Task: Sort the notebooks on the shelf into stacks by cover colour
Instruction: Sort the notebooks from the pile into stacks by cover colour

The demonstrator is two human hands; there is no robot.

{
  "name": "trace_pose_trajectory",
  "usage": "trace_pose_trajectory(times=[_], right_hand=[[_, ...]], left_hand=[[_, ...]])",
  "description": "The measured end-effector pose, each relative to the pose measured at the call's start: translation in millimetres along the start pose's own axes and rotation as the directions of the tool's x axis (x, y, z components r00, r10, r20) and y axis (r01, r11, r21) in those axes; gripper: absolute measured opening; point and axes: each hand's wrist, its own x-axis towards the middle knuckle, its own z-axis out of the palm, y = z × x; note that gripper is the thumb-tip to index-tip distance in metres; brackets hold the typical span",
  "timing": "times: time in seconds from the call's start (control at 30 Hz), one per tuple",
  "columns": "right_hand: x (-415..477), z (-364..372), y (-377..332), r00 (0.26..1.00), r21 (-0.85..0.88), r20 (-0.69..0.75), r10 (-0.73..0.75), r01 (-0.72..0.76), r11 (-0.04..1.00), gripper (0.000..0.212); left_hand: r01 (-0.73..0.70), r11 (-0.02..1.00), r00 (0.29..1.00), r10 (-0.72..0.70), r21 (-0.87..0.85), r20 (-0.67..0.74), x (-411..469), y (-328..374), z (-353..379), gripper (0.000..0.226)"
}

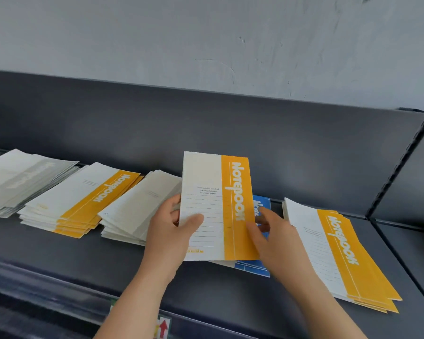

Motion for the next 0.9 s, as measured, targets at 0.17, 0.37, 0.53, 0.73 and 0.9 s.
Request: trace_pose_trajectory(times=[0.17,0.37,0.53,0.73,0.9], right_hand=[[1.6,22.6,-34.0,0.999,0.221,0.034,-0.042,0.033,0.975,0.045],[8.6,72.6,-88.4,0.997,0.252,0.002,-0.074,0.072,0.965,0.034],[16.3,119.6,-147.3,0.998,0.251,-0.011,-0.057,0.058,0.966,0.038],[20.7,171.3,-199.7,0.998,0.155,-0.030,-0.063,0.067,0.986,0.039],[25.4,196.3,-222.4,0.996,-0.013,-0.014,-0.088,0.088,0.996,0.016]], left_hand=[[0.038,0.997,0.995,-0.045,-0.069,-0.091,7.8,-3.6,-38.6,0.039],[0.001,0.999,0.998,0.002,0.041,-0.059,28.7,-11.0,-107.0,0.036],[-0.124,0.975,0.991,0.129,0.185,-0.016,58.1,-6.9,-185.7,0.047],[-0.193,0.890,0.979,0.203,0.414,0.021,100.8,-27.6,-250.1,0.044],[-0.226,0.812,0.964,0.266,0.538,0.004,123.3,-40.2,-272.9,0.040]])
